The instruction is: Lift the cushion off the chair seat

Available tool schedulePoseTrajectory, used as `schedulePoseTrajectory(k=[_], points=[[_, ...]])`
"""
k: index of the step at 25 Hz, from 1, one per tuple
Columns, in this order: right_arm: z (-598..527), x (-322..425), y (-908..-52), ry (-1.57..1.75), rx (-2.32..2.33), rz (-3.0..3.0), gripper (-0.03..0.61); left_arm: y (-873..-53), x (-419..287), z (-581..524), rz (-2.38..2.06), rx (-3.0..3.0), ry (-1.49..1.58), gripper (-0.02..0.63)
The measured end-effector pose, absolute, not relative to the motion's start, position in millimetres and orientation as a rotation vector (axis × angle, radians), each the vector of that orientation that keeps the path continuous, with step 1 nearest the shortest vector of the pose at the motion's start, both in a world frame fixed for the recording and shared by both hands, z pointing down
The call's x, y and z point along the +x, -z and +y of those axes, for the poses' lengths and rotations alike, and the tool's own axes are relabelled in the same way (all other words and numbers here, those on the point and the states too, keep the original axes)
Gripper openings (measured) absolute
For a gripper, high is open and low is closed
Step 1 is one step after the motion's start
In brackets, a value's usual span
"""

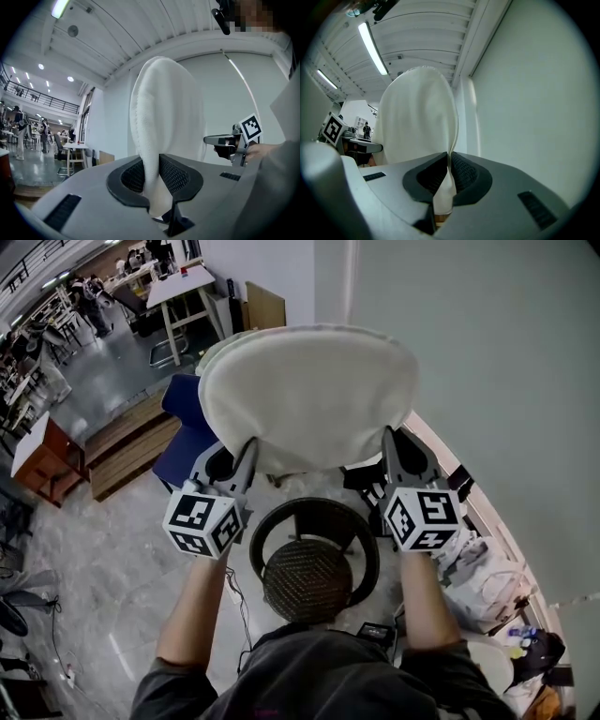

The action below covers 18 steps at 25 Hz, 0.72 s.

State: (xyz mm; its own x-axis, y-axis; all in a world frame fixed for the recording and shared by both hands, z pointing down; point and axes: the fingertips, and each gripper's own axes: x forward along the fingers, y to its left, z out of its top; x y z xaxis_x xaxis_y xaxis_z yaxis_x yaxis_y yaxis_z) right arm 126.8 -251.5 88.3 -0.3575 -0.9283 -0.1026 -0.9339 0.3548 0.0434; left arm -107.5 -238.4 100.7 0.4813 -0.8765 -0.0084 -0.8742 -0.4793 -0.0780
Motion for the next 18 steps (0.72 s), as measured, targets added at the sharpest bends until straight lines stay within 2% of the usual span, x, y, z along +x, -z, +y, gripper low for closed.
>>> schedulePoseTrajectory(k=[18], points=[[-248.5,130.2,-93.7,-0.157,-1.744,2.549,0.032,-107.5,-103.6,-235.6,1.577,-2.641,0.046,0.081]])
